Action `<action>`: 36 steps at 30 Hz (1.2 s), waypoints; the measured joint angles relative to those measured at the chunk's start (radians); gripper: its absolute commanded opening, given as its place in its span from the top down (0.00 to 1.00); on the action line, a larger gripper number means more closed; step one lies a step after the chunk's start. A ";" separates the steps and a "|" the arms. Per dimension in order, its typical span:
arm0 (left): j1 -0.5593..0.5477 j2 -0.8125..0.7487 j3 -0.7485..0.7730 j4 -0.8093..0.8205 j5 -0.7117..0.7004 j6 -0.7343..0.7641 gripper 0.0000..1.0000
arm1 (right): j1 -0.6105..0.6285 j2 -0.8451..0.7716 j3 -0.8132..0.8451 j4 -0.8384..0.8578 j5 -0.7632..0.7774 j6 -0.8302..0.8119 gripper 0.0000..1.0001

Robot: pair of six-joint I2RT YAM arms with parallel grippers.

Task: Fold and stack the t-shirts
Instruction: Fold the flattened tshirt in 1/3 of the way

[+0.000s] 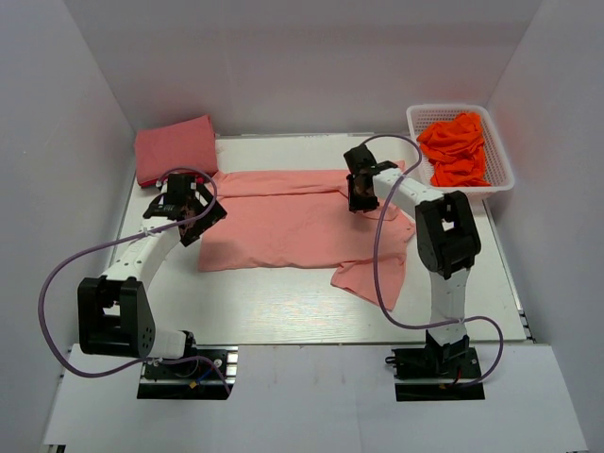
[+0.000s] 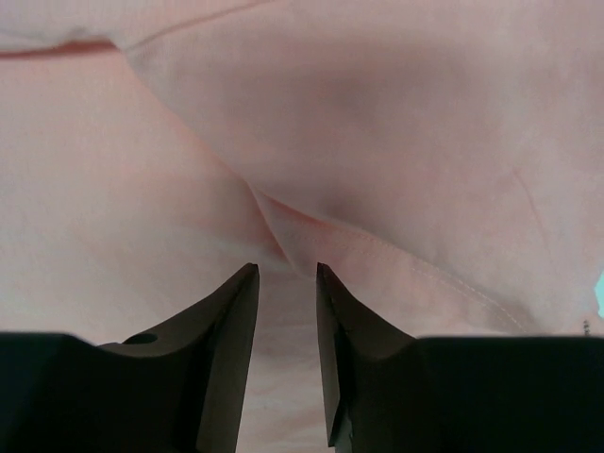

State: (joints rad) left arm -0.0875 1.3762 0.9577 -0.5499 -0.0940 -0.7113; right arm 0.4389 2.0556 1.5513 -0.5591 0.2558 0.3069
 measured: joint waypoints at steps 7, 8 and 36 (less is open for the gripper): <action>0.000 0.000 0.000 -0.010 -0.012 -0.004 0.01 | 0.000 0.037 0.031 0.002 0.008 0.004 0.63; 0.000 0.000 0.000 -0.011 -0.014 -0.004 0.01 | 0.000 0.040 0.031 0.003 0.008 0.004 0.63; 0.000 0.002 0.000 -0.012 -0.022 0.001 0.01 | 0.000 0.032 0.113 -0.156 0.011 -0.092 1.00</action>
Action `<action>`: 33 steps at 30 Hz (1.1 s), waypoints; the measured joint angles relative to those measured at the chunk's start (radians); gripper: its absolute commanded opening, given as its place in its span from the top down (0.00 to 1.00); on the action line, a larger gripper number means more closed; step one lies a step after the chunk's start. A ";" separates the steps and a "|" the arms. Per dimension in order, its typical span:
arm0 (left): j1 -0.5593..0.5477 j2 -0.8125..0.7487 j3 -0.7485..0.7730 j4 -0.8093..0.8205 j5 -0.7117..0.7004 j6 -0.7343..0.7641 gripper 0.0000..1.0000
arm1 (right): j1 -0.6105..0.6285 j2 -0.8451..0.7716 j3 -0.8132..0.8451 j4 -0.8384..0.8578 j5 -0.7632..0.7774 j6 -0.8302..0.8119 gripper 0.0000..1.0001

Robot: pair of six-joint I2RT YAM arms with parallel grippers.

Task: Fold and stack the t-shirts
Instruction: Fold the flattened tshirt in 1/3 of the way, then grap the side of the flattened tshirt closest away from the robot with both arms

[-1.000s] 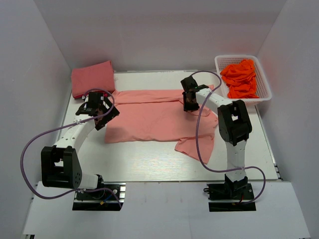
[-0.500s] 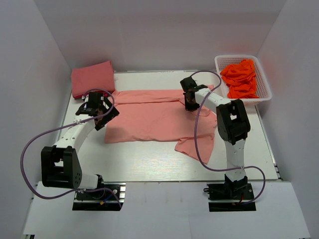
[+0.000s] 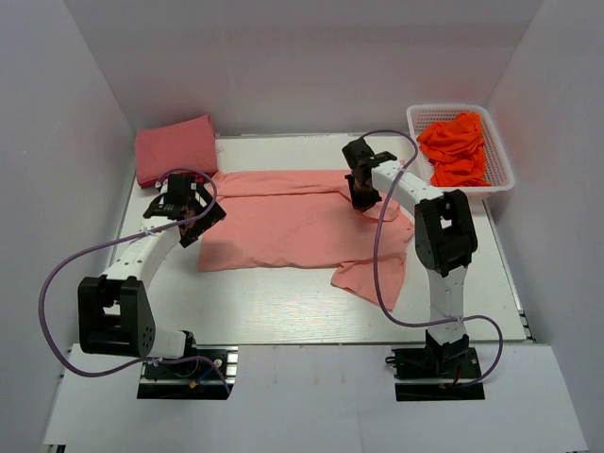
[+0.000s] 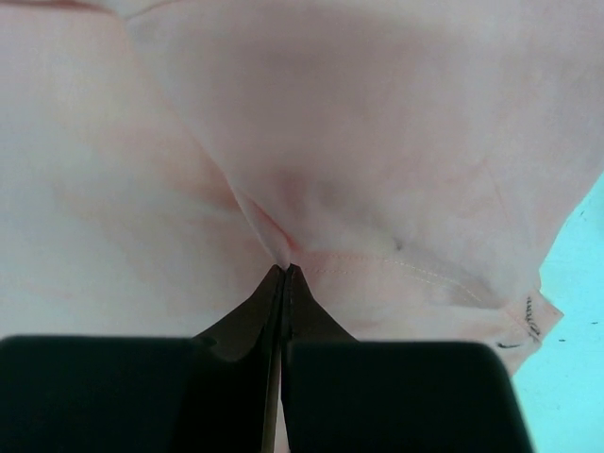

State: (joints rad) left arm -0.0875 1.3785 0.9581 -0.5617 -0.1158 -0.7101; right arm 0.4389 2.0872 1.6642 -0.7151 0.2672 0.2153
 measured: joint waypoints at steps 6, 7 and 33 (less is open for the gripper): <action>0.000 0.022 0.009 -0.010 0.005 0.007 0.01 | 0.000 0.000 0.052 -0.080 -0.071 -0.045 1.00; 0.000 0.027 0.010 -0.012 0.008 0.007 0.01 | 0.000 0.000 0.058 -0.090 -0.083 -0.050 1.00; 0.018 0.000 -0.040 -0.083 -0.004 -0.051 0.01 | -0.001 -0.515 -0.344 0.000 -0.251 0.090 0.10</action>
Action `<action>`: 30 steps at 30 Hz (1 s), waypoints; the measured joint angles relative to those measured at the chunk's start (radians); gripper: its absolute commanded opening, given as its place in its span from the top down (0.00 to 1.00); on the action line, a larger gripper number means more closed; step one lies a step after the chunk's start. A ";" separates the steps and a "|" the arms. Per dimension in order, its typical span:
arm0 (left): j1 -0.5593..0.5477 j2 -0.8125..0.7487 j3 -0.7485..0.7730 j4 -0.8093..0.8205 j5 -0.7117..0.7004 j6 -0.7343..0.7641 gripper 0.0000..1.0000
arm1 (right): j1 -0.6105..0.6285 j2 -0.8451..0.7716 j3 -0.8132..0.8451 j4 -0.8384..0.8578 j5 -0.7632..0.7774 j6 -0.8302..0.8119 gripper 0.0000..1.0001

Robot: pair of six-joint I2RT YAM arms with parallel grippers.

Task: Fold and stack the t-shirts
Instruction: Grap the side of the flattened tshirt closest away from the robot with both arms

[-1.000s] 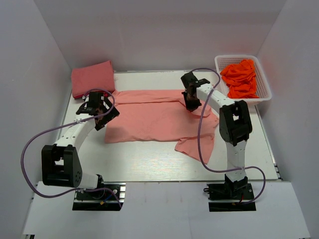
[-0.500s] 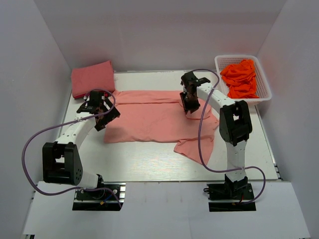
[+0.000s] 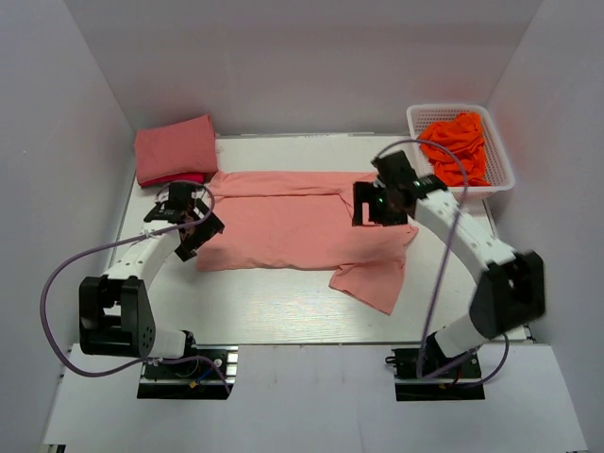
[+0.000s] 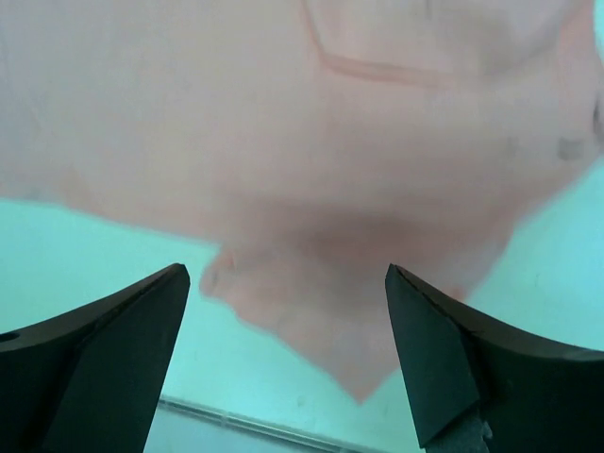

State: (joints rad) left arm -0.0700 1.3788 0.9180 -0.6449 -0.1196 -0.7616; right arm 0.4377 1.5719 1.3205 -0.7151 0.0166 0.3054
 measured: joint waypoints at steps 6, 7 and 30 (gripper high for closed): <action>0.023 -0.002 -0.135 0.018 -0.048 -0.079 0.01 | -0.005 -0.348 -0.358 -0.014 0.006 0.195 0.10; 0.030 -0.002 -0.154 0.020 -0.053 -0.092 0.01 | -0.005 -0.387 -0.405 -0.033 0.006 0.220 0.10; 0.069 -0.025 -0.294 0.219 -0.028 -0.181 1.00 | 0.014 -0.557 -0.694 -0.124 -0.023 0.537 0.11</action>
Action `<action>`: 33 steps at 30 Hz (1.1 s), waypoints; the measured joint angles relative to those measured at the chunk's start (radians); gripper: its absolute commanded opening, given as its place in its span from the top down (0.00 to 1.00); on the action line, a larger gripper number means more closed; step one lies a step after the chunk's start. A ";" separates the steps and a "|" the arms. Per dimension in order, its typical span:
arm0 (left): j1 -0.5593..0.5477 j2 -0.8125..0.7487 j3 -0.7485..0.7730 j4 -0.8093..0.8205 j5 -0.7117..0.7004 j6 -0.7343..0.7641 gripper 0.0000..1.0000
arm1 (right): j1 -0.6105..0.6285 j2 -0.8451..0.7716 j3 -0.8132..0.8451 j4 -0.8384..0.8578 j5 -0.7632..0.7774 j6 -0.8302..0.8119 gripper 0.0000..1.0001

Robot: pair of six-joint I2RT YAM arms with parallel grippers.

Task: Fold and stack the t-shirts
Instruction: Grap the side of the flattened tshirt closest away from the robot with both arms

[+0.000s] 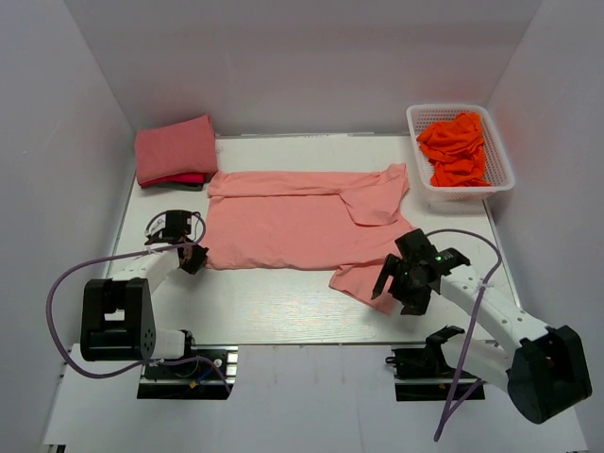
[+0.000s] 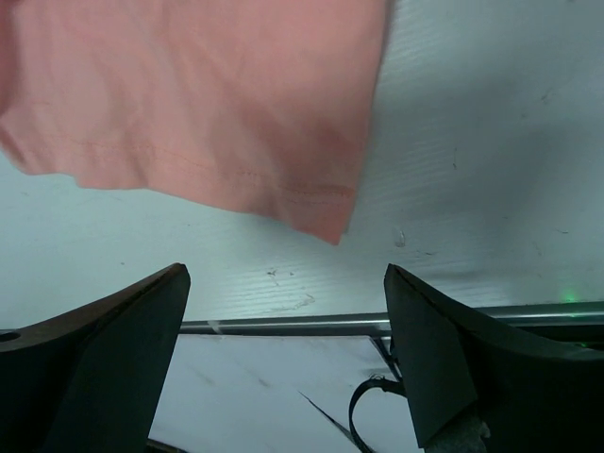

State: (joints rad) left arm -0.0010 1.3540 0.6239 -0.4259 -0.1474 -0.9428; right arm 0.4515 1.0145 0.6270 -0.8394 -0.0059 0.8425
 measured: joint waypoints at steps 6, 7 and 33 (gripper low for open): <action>0.000 -0.005 -0.007 0.010 0.009 0.000 1.00 | 0.026 0.065 -0.069 0.079 -0.020 0.027 0.21; 0.000 -0.008 -0.009 0.011 0.010 0.000 1.00 | 0.027 0.076 -0.069 0.097 -0.019 0.030 0.21; 0.000 -0.109 -0.024 -0.135 0.029 -0.009 1.00 | 0.021 0.007 0.137 -0.257 0.057 0.045 1.00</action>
State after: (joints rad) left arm -0.0010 1.2453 0.5995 -0.5610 -0.1181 -0.9520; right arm 0.4725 1.0218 0.7643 -1.0969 0.0509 0.8875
